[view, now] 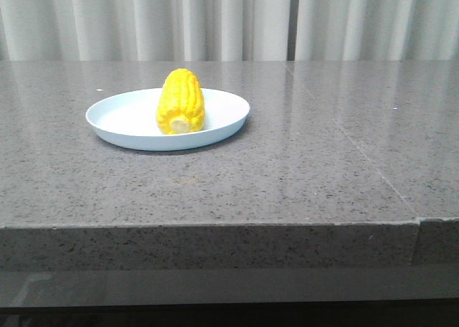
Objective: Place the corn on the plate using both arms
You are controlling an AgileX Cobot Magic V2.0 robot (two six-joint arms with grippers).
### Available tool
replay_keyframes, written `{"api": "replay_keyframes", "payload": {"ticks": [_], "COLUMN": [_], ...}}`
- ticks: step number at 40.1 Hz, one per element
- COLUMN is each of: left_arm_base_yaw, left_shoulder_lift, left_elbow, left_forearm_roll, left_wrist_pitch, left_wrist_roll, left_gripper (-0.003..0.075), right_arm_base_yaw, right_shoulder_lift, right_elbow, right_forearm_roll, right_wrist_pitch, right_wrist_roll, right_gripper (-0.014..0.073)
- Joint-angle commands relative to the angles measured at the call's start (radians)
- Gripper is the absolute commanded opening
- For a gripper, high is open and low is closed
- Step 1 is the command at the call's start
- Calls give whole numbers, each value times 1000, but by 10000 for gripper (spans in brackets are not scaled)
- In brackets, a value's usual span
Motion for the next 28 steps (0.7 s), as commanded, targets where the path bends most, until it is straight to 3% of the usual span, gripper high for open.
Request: {"api": "replay_keyframes", "payload": {"ticks": [1,7,28], "left_arm_base_yaw": [2,2,2], "left_shoulder_lift": [-21,-21,-20], "left_elbow": [4,4,4], "left_forearm_roll": [-7,-7,-7], "left_wrist_pitch": [-94,-94,-94], "left_wrist_roll": [1,1,1], "left_gripper": [-20,-20,-20], "right_arm_base_yaw": [-25,-34,-34], "right_shoulder_lift": [-37,-72,-72], "right_elbow": [44,118,115], "right_forearm_roll": [-17,-16,-16], "right_wrist_pitch": [-113,-145,-133], "right_wrist_roll": [-1,-1,-1], "right_gripper": [-82,-82,-82]}}
